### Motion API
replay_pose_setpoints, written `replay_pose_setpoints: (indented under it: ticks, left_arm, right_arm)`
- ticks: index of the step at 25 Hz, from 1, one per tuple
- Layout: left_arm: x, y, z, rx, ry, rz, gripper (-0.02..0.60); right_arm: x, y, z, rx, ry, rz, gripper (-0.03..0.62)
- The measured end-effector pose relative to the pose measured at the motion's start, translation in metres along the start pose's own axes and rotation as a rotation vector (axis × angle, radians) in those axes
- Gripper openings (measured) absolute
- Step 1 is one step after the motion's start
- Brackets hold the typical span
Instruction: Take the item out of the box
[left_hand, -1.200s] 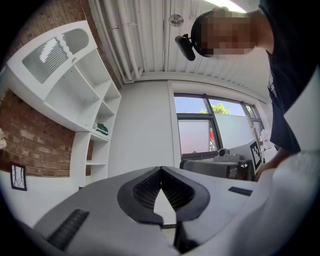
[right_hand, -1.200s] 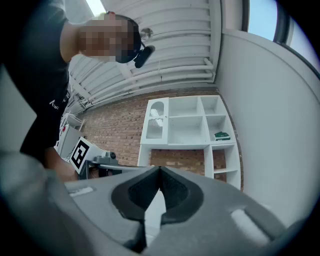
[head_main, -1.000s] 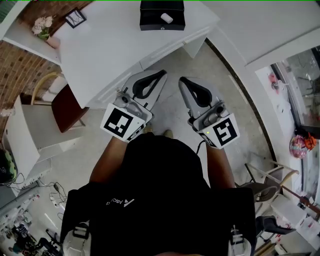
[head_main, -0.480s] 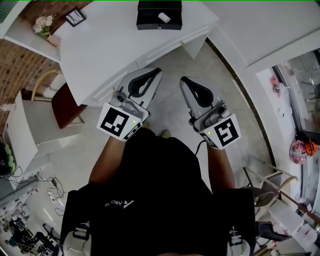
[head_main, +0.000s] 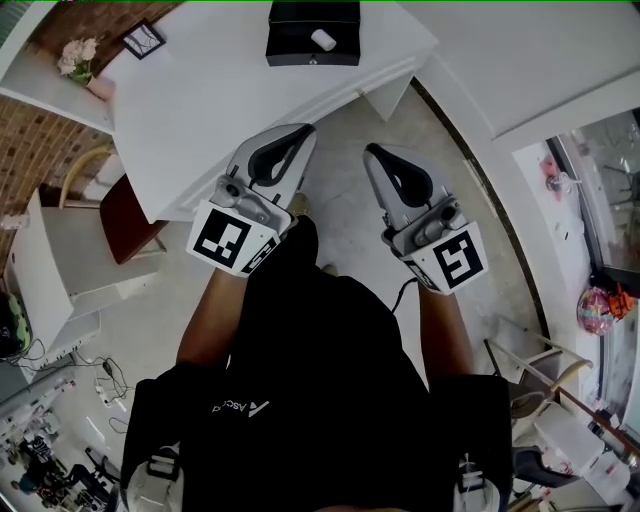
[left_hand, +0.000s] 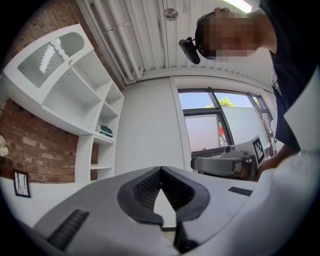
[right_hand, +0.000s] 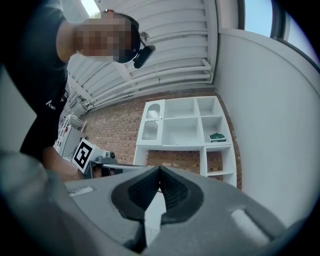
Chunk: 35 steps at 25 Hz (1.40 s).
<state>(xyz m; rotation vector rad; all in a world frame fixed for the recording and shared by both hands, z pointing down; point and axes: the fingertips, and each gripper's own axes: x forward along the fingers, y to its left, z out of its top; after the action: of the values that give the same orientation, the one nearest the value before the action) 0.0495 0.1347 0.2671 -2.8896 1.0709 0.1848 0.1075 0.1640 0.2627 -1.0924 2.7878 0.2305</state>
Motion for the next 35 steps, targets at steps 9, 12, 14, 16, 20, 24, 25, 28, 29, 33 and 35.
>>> replay_pose_setpoints:
  ticks: [9, 12, 14, 16, 20, 24, 25, 28, 29, 33, 35]
  left_arm:
    - [0.058, 0.074, -0.013, 0.0, -0.013, -0.014, -0.002]
    - [0.078, 0.108, -0.013, -0.008, -0.033, -0.02, -0.002]
    - [0.091, 0.129, -0.017, -0.01, -0.028, -0.028, -0.002]
    - [0.102, 0.151, -0.025, -0.008, -0.006, -0.039, -0.002]
    - [0.121, 0.197, -0.041, -0.031, 0.016, -0.042, -0.002]
    - [0.136, 0.226, -0.053, -0.053, 0.019, -0.06, -0.002]
    - [0.14, 0.23, -0.057, -0.057, 0.025, -0.067, -0.002]
    - [0.151, 0.243, -0.067, -0.075, 0.041, -0.074, -0.002]
    - [0.154, 0.248, -0.071, -0.082, 0.044, -0.073, -0.002]
    - [0.165, 0.264, -0.084, -0.099, 0.059, -0.061, -0.002]
    - [0.171, 0.27, -0.091, -0.099, 0.065, -0.053, -0.002]
  right_arm:
    - [0.069, -0.065, -0.029, -0.02, 0.038, -0.012, 0.002]
    - [0.103, -0.089, -0.04, -0.013, 0.064, -0.021, 0.002]
    - [0.125, -0.104, -0.047, -0.004, 0.08, -0.028, 0.002]
    - [0.148, -0.119, -0.054, -0.012, 0.09, -0.032, 0.002]
    - [0.194, -0.14, -0.072, 0.007, 0.134, -0.035, 0.002]
    - [0.225, -0.16, -0.093, 0.001, 0.167, -0.049, 0.002]
    - [0.23, -0.164, -0.098, 0.005, 0.179, -0.053, 0.002]
    - [0.244, -0.175, -0.113, 0.013, 0.215, -0.065, 0.002]
    - [0.248, -0.179, -0.119, 0.013, 0.234, -0.067, 0.002]
    - [0.259, -0.196, -0.143, 0.018, 0.314, -0.062, 0.003]
    - [0.263, -0.202, -0.155, 0.022, 0.362, -0.048, 0.003]
